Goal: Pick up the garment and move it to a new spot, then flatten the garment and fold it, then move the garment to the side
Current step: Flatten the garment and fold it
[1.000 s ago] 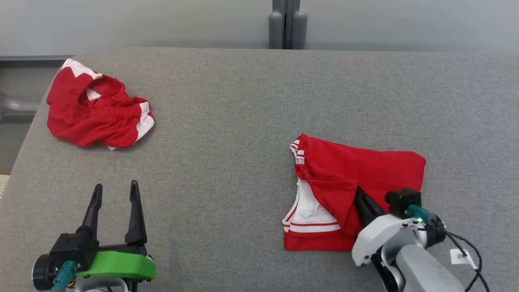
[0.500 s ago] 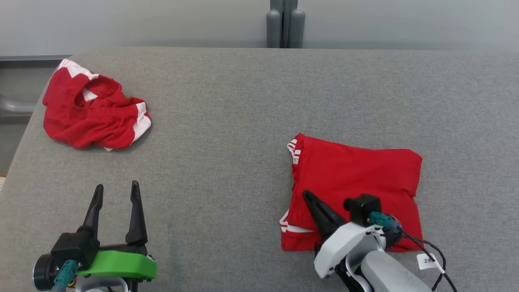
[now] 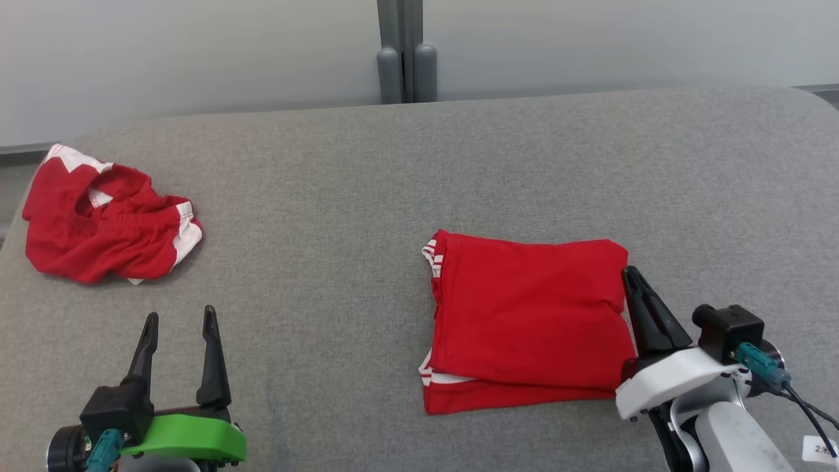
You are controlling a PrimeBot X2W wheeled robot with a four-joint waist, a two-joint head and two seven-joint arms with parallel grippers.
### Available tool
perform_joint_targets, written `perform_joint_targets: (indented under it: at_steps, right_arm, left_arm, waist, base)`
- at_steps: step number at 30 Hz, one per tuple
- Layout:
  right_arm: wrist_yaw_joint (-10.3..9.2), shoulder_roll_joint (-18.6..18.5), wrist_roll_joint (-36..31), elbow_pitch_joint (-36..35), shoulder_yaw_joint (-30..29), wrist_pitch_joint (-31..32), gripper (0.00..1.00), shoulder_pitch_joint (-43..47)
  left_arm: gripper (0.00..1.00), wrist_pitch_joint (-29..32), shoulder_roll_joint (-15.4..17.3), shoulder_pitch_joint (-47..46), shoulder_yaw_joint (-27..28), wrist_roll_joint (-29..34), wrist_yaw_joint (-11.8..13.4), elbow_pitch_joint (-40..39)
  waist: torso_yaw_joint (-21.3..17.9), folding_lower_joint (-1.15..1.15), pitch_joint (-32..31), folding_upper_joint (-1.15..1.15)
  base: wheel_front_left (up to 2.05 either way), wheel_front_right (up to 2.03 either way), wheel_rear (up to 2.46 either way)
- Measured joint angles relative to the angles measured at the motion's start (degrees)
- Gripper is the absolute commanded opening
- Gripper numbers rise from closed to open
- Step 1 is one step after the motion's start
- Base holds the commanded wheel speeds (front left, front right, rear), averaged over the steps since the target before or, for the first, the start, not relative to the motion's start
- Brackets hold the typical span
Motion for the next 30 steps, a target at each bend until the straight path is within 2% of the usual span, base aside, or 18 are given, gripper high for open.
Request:
perform_joint_targets:
  at_steps: [2,15,30]
  right_arm:
    - [0.00,0.2,-0.7,-2.0,-1.5,0.0,1.00,1.7]
    - [0.00,1.4,-3.5,-9.2,-5.5,0.0,1.00,9.6]
    - [0.00,1.5,-4.2,-11.3,-7.3,0.0,1.00,11.5]
  left_arm:
    - [1.00,0.0,0.0,0.5,0.2,0.1,0.0,0.3]
    - [1.00,0.0,0.0,4.3,0.4,0.8,1.0,-1.8]
    - [1.00,0.0,0.0,6.2,-0.5,2.9,0.8,-3.9]
  waist:
    - [-0.5,0.00,-0.6,0.00]
    - [-2.9,0.00,-4.0,0.00]
    - [-1.4,0.00,-5.3,0.00]
  base:
    - [0.00,0.00,0.00]
    - [0.00,0.00,0.00]
    - [0.00,0.00,0.00]
